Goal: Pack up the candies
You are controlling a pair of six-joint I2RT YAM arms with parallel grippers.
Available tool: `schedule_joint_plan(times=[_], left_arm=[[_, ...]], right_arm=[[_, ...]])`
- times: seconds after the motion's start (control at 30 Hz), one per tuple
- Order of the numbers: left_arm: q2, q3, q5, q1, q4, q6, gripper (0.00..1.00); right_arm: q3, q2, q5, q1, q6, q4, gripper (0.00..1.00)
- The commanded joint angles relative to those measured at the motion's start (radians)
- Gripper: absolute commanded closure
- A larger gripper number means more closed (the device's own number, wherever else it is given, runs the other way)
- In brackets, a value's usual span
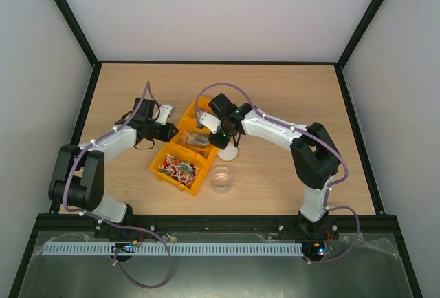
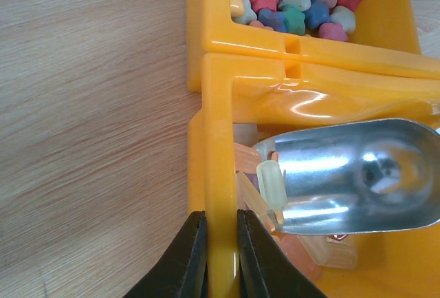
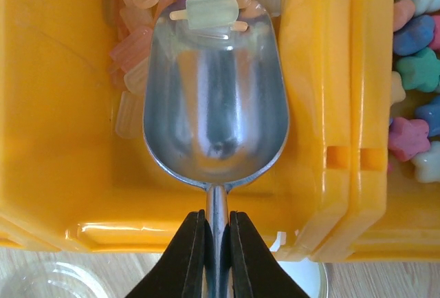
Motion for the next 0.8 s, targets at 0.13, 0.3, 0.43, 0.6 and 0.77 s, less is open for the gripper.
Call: schedule_joint_plan(times=[0.13,0.3,0.43,0.6,0.77], left_arm=[[-0.008,0.006,0.037,0.049,-0.006,-0.02,0.98],[0.005,0.023,0.034,0.069,-0.017,0.004,0.98],[-0.001,0.021,0.033,0.069,-0.021,0.024,0.98],[0.003,0.016,0.031,0.07,-0.021,0.041,0.98],[0.012,0.002,0.045,0.064,-0.013,0.038,0.98]], right_arm=[[-0.101,0.053,-0.062,-0.037,0.038,0.323,0.99],[-0.092,0.061,-0.096,-0.039,0.026,0.417,0.99],[-0.153,-0.002,-0.148,-0.055,0.012,0.454,0.99],[-0.16,0.012,-0.223,-0.062,0.035,0.503,0.99],[-0.169,0.042,-0.242,-0.063,0.041,0.567,0.99]])
